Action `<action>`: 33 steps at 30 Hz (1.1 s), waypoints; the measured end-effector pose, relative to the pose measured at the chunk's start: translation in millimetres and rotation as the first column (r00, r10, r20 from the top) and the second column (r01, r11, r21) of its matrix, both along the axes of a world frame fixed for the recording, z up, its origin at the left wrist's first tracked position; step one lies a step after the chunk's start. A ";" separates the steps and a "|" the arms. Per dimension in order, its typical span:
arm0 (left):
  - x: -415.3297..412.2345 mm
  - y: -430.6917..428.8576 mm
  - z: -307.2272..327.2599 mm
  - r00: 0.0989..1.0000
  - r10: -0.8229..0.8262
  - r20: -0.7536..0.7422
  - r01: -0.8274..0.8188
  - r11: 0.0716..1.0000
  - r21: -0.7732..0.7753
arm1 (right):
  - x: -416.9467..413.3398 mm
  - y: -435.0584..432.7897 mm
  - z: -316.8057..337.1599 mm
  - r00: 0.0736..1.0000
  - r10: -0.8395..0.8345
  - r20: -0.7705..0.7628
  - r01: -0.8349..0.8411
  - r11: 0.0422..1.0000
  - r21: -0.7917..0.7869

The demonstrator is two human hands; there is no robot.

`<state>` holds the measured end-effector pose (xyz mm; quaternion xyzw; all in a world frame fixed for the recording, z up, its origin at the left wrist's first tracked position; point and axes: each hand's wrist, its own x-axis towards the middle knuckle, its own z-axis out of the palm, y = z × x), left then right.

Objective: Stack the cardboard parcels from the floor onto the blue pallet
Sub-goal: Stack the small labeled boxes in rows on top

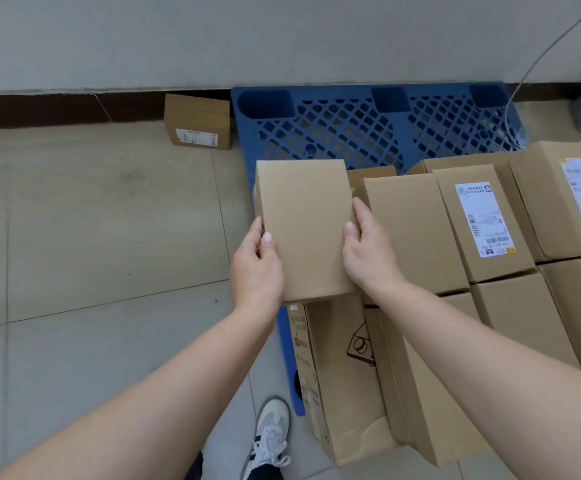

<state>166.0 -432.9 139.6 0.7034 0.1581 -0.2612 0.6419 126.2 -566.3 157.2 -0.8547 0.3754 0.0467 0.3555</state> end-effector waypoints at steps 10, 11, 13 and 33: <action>-26.4 -17.8 -16.3 0.998 -0.064 -0.012 0.065 0.994 0.092 | -24.9 -6.2 1.7 0.975 0.073 -0.209 -0.138 0.938 -0.317; -27.4 -20.4 -16.4 0.998 -0.058 -0.009 0.058 0.994 0.091 | -25.5 -6.8 1.9 0.974 0.082 -0.213 -0.154 0.926 -0.345; -30.9 -26.3 -15.1 0.999 -0.031 -0.020 0.032 0.997 0.070 | -25.0 -8.6 2.4 0.971 0.105 -0.214 -0.183 0.902 -0.390; -24.9 -43.3 -16.4 0.991 -0.122 -0.051 0.126 0.987 0.095 | -15.5 -19.3 -2.4 0.995 0.054 -0.085 -0.083 0.912 -0.401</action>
